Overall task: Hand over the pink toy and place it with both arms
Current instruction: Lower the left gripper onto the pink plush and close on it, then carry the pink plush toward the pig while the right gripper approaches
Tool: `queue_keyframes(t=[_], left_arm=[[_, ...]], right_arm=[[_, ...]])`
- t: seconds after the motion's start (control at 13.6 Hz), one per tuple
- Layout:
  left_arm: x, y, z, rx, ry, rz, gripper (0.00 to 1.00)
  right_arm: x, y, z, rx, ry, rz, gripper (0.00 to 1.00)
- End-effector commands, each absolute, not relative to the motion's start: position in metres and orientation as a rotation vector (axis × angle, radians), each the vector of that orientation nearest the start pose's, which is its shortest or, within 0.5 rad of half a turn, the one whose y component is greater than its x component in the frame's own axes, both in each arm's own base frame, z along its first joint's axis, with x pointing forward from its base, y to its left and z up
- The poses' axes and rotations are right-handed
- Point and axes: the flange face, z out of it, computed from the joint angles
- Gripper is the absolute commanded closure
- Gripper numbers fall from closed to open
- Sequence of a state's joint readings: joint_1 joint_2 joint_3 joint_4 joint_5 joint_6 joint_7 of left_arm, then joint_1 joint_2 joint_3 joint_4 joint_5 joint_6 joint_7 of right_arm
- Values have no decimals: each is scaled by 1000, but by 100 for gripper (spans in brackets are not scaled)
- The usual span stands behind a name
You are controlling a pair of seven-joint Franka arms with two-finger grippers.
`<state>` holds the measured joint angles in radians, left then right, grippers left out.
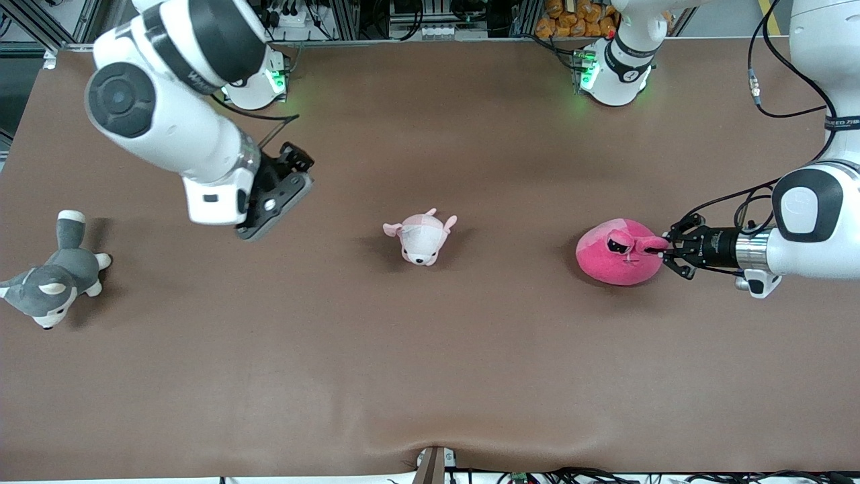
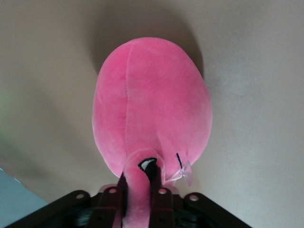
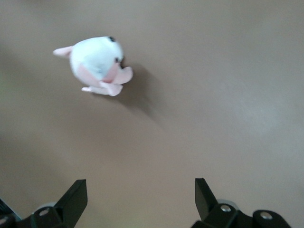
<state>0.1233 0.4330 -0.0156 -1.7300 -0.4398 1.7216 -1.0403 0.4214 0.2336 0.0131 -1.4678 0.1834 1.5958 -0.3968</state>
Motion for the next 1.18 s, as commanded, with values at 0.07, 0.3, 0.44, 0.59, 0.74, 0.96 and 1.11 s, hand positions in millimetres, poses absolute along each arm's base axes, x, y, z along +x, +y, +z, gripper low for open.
queue_keyframes(t=[0.07, 0.3, 0.44, 0.59, 0.74, 0.96, 1.11], left_arm=[[619, 13, 364, -2582, -1884, 970, 100], [622, 4, 418, -2592, -1826, 1009, 100], [628, -24, 454, -2507, -1936, 978, 100], [631, -72, 480, -2445, -1995, 970, 100], [629, -108, 501, -2458, -1991, 969, 100], [621, -148, 519, -2457, -1989, 977, 100], [616, -185, 532, -2368, -2081, 967, 100]], right_arm=[[518, 303, 592, -2554, -1462, 47, 0], [500, 296, 616, -2533, -1511, 46, 0], [506, 290, 616, -2483, -1582, 25, 0], [523, 278, 620, -2486, -1514, -64, 0], [560, 267, 600, -2435, -1357, -179, 0], [572, 265, 589, -2322, -1233, -202, 0], [568, 283, 595, -2278, -1225, -244, 0]])
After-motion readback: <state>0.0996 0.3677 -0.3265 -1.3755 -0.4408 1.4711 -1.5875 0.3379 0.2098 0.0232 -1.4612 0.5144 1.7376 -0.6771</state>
